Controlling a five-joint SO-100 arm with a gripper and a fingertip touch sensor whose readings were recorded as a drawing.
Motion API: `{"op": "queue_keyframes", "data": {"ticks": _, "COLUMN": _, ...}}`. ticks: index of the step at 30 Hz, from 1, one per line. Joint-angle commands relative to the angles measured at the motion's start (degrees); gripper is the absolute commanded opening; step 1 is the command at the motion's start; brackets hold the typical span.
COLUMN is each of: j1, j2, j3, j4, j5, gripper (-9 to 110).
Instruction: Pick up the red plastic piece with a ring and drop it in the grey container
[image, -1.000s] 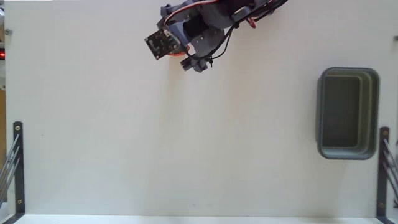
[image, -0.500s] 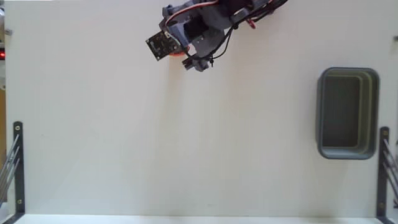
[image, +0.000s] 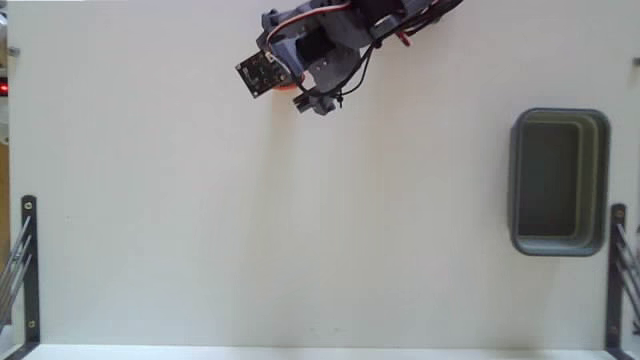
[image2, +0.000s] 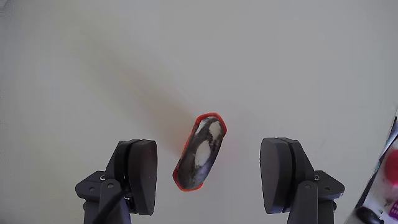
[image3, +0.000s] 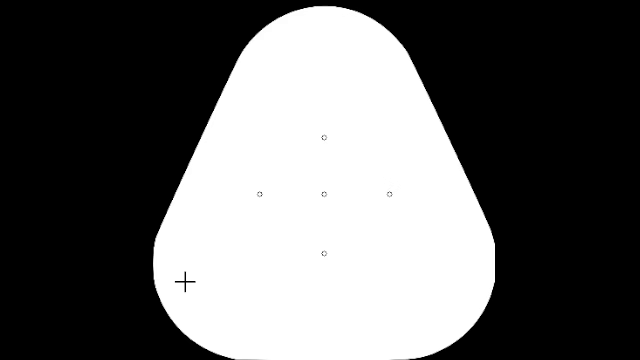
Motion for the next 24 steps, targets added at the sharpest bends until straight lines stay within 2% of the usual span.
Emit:
{"op": "queue_keyframes", "data": {"ticks": 1, "j1": 0.77, "j2": 2.31, "j3": 0.72, "j4": -1.32, "j5": 0.09, "gripper": 110}}
{"op": "queue_keyframes", "data": {"ticks": 24, "j1": 0.77, "j2": 3.78, "j3": 5.99, "j4": -5.11, "j5": 0.09, "gripper": 110}}
